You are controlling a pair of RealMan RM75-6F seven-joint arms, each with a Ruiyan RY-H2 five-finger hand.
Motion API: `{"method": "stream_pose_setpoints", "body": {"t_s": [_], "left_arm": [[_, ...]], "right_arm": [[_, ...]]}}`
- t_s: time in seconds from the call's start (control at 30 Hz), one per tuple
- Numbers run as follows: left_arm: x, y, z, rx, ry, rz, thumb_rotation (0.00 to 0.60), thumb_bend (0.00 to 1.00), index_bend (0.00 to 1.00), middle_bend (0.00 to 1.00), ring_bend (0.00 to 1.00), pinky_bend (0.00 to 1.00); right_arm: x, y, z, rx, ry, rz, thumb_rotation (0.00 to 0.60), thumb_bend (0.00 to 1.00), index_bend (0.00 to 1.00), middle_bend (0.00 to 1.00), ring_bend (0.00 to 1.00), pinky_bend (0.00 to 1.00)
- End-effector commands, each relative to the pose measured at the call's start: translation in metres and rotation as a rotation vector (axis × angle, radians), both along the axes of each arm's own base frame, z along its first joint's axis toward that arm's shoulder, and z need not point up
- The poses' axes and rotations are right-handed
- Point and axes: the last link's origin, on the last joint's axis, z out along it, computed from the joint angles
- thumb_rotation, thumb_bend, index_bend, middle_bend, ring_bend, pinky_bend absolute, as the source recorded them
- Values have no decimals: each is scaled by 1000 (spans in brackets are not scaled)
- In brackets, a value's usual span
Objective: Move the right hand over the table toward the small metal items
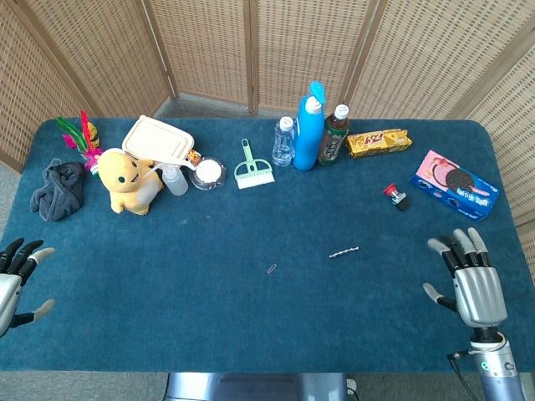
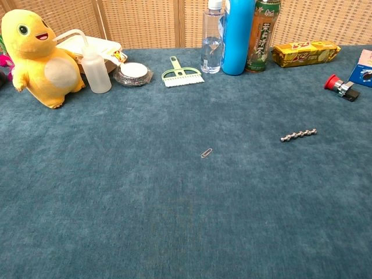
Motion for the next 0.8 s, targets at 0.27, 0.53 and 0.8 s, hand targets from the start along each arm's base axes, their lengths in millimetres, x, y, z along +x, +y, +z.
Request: {"method": "stream_pose_setpoints", "body": {"t_s": [0.27, 0.53, 0.8], "left_arm": [[1, 0, 1, 6, -4, 0, 600, 338, 164, 115, 0, 125], [0, 2, 1, 3, -11, 4, 600, 338, 164, 115, 0, 125], [-3, 4, 4, 9, -17, 19, 600, 338, 164, 115, 0, 125]], "right_arm": [[7, 3, -5, 93, 45, -125, 600, 0, 0, 0, 0, 0], [41, -32, -30, 265, -14, -38, 600, 52, 114, 0, 0, 0], [77, -70, -66, 401, 19, 6, 600, 251, 313, 0, 0, 0]]}}
